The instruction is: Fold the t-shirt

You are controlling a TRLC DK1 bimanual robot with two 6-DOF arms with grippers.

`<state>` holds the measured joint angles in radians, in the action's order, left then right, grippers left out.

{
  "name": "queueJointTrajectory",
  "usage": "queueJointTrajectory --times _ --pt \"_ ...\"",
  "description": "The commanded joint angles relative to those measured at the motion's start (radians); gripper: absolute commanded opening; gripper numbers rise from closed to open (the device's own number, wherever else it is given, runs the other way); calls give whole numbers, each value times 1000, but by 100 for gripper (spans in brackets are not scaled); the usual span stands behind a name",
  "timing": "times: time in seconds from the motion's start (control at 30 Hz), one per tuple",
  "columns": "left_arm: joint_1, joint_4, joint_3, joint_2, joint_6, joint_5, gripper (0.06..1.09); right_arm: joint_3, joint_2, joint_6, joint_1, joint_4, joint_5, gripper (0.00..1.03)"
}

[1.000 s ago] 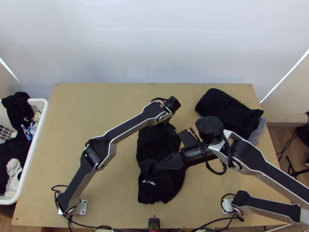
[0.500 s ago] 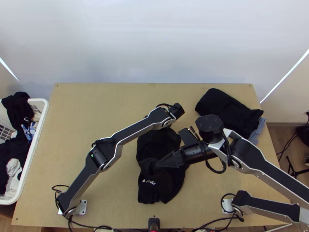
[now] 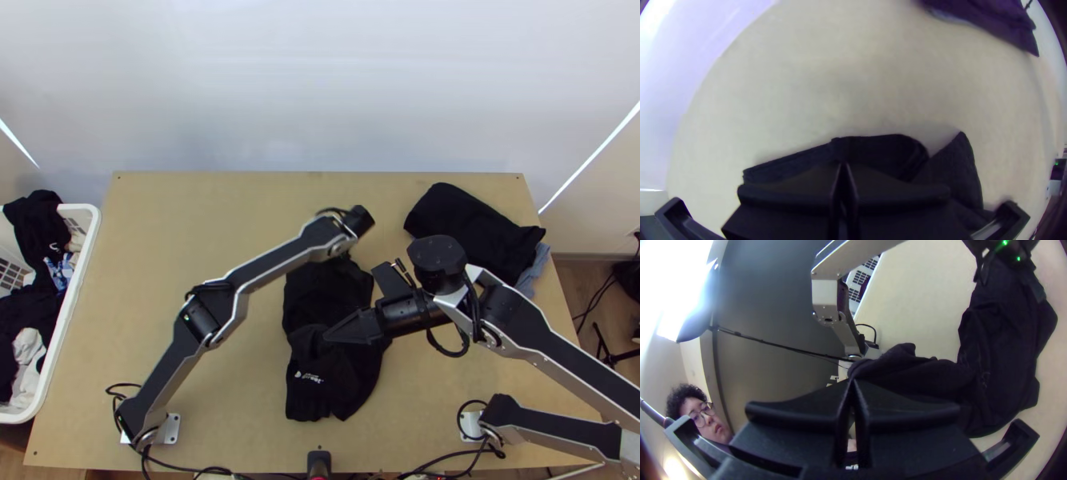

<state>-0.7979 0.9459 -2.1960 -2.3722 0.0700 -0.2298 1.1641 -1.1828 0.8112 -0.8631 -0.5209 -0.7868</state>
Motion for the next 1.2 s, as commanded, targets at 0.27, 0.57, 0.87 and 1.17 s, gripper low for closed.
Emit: queueJointTrajectory --times 0.27,0.57,0.87,1.17 --pt "296 -81 44 315 168 24 9 3 -47 -56 142 59 24 3" --pt "528 -82 71 488 189 24 9 246 -239 -178 338 130 170 3" --pt "694 -44 232 602 194 20 9 287 -270 -184 527 196 317 3" --pt "646 -48 581 794 249 4 9 32 -106 -176 510 196 420 3"
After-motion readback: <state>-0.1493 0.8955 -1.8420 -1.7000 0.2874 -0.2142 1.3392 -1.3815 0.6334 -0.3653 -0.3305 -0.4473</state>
